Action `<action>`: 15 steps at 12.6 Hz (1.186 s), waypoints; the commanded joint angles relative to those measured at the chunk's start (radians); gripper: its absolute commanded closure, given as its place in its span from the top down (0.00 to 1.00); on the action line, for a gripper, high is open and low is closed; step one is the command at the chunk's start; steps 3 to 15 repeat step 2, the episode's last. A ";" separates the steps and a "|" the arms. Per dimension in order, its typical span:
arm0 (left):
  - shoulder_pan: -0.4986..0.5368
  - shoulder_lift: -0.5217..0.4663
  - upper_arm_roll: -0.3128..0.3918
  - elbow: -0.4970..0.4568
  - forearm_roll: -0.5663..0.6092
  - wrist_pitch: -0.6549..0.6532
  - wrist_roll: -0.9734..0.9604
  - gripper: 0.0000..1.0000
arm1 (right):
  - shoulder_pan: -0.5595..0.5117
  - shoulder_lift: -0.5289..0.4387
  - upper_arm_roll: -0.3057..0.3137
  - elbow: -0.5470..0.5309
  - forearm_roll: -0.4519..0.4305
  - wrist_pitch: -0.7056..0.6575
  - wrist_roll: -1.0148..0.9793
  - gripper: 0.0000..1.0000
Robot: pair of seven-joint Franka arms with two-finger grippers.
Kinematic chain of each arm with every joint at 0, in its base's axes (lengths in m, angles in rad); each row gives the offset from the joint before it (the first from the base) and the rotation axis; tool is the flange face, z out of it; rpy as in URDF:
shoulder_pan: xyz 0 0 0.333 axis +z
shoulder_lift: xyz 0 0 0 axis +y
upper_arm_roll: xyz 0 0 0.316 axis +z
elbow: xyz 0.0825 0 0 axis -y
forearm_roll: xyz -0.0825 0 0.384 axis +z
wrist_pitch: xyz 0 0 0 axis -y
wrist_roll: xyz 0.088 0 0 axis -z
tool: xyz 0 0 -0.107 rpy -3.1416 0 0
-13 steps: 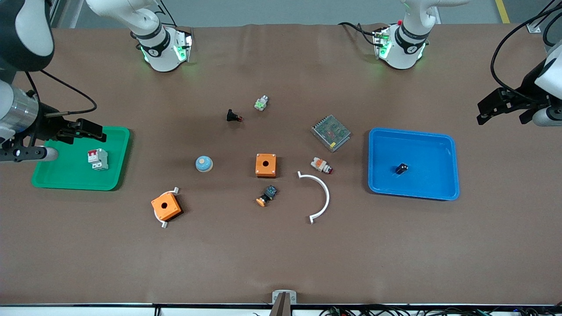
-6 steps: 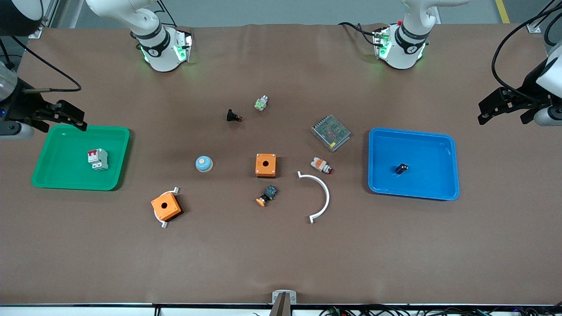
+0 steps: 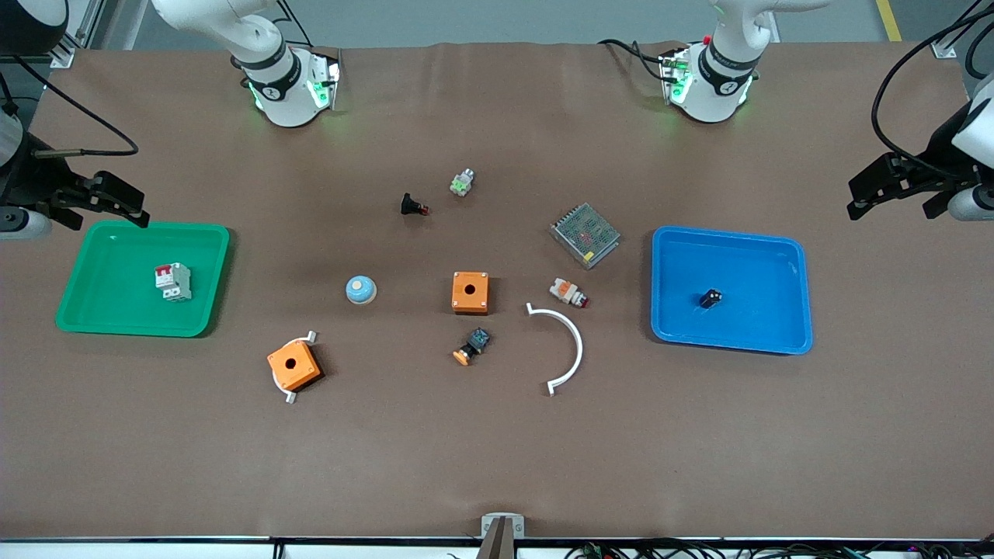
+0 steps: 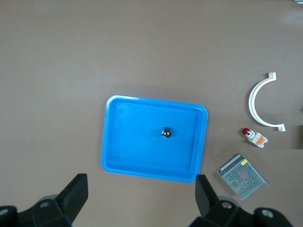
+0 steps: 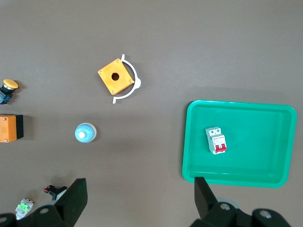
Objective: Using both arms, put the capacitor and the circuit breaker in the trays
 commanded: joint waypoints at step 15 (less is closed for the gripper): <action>-0.002 -0.004 -0.001 0.016 0.020 -0.021 0.014 1.00 | 0.010 -0.014 0.009 -0.008 -0.025 0.006 0.009 1.00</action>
